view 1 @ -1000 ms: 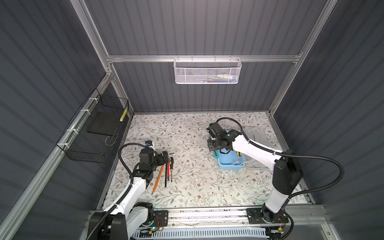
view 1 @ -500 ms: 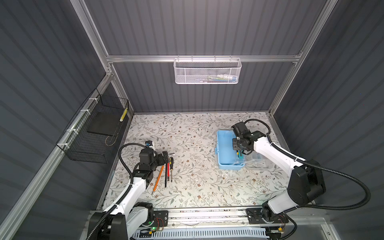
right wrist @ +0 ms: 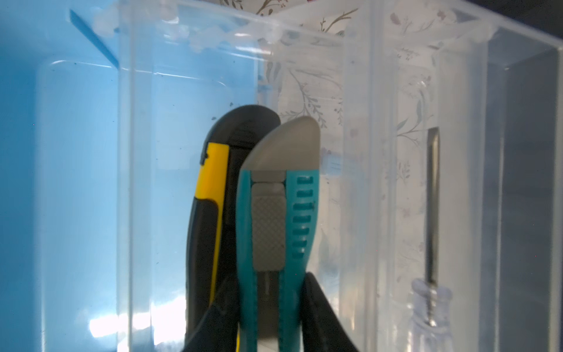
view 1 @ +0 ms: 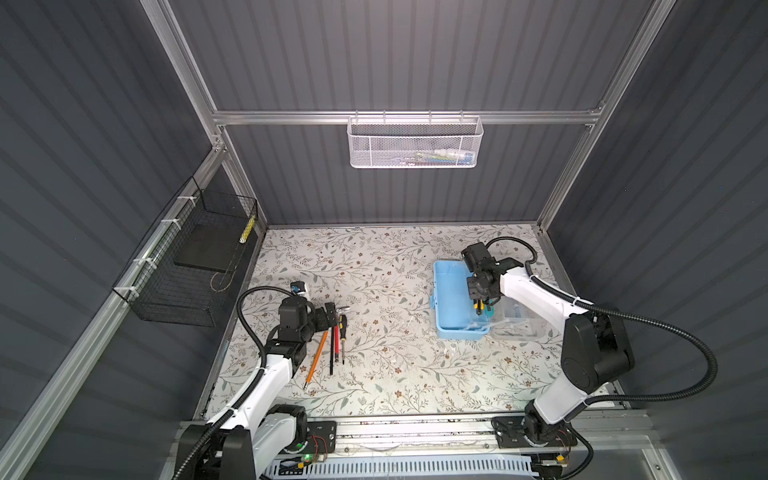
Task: Pack the tool kit
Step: 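Carry the teal utility knife into the box with the right gripper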
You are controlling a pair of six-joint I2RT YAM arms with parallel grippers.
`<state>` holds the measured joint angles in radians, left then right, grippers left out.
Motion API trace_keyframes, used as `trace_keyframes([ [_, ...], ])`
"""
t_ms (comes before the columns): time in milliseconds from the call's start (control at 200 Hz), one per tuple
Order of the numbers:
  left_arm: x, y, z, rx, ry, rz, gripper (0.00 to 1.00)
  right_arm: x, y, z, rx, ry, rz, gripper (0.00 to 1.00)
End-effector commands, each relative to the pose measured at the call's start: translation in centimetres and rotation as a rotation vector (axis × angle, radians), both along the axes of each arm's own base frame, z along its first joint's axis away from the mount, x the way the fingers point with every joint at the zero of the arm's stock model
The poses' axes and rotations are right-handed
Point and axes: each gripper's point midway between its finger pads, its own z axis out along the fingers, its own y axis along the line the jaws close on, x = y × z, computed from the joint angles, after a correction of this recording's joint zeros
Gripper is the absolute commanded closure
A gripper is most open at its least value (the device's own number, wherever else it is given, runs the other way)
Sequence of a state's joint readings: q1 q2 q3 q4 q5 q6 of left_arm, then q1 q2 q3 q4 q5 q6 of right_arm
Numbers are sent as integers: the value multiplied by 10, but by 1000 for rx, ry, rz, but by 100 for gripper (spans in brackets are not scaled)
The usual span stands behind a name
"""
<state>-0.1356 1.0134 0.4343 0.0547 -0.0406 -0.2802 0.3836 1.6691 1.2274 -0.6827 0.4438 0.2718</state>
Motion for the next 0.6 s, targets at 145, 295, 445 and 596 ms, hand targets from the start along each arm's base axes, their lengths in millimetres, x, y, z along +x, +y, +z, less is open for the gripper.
trace_keyframes([
  [145, 1, 1, 4, 7, -20, -4, 1, 8, -5, 19, -23, -38, -16, 61],
  [295, 0, 1, 3, 7, -19, -4, 1, 10, -2, 27, -13, -44, -12, 54],
  [445, 0, 1, 4, 7, -21, -4, 1, 9, 5, 34, -2, -50, 0, 49],
  [596, 0, 1, 3, 9, -21, -2, 1, 2, 61, 45, 217, -69, 117, 45],
])
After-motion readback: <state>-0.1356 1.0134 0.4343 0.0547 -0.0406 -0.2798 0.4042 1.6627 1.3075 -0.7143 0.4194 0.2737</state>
